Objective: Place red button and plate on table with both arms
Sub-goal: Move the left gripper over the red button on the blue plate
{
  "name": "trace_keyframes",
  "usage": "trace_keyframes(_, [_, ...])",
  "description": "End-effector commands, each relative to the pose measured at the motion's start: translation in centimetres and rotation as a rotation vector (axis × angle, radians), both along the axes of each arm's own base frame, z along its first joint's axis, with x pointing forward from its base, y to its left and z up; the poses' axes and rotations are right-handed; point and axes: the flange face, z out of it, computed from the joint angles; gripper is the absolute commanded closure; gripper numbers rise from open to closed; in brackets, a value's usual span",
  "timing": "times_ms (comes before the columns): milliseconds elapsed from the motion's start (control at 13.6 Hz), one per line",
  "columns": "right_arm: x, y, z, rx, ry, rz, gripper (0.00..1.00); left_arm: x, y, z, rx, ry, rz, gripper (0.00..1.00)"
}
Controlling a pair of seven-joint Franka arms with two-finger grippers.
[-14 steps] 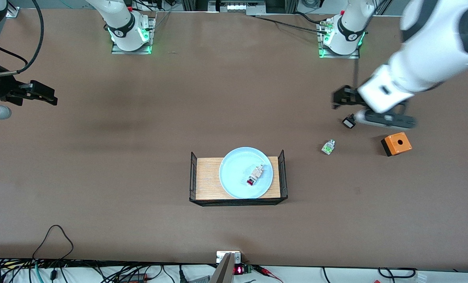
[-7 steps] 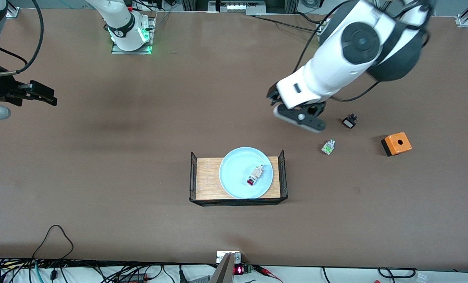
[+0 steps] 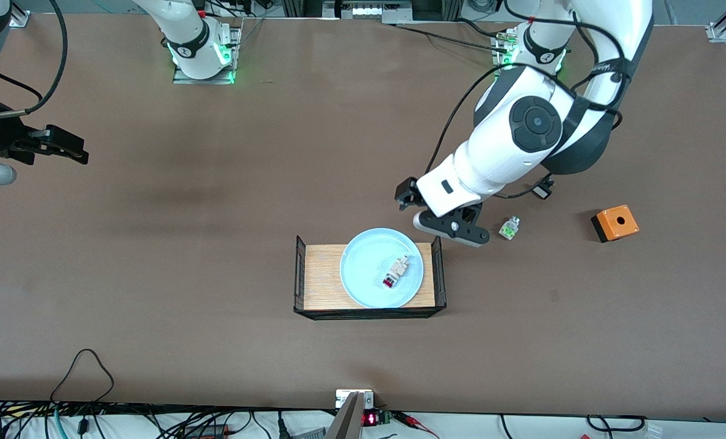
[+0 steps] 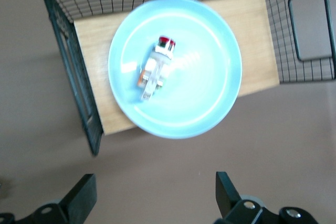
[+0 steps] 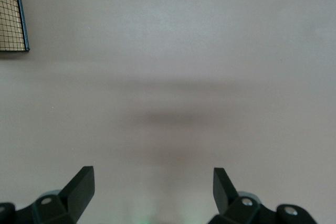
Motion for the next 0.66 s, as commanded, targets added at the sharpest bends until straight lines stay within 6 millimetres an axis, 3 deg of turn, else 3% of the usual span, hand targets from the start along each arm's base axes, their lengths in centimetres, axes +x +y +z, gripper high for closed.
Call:
trace_keyframes(0, [0.0, 0.0, 0.5, 0.0, -0.008, 0.016, 0.0, 0.3, -2.6, -0.9, -0.002, -0.039, 0.032, 0.0])
trace_keyframes(369, [0.0, -0.1, 0.5, 0.0, -0.008, 0.011, 0.0, 0.4, -6.0, -2.1, 0.039, -0.128, 0.079, 0.0])
trace_keyframes(590, [0.0, 0.0, 0.5, 0.0, -0.008, 0.013, 0.0, 0.8, -6.6, -3.2, 0.029, -0.162, 0.084, 0.0])
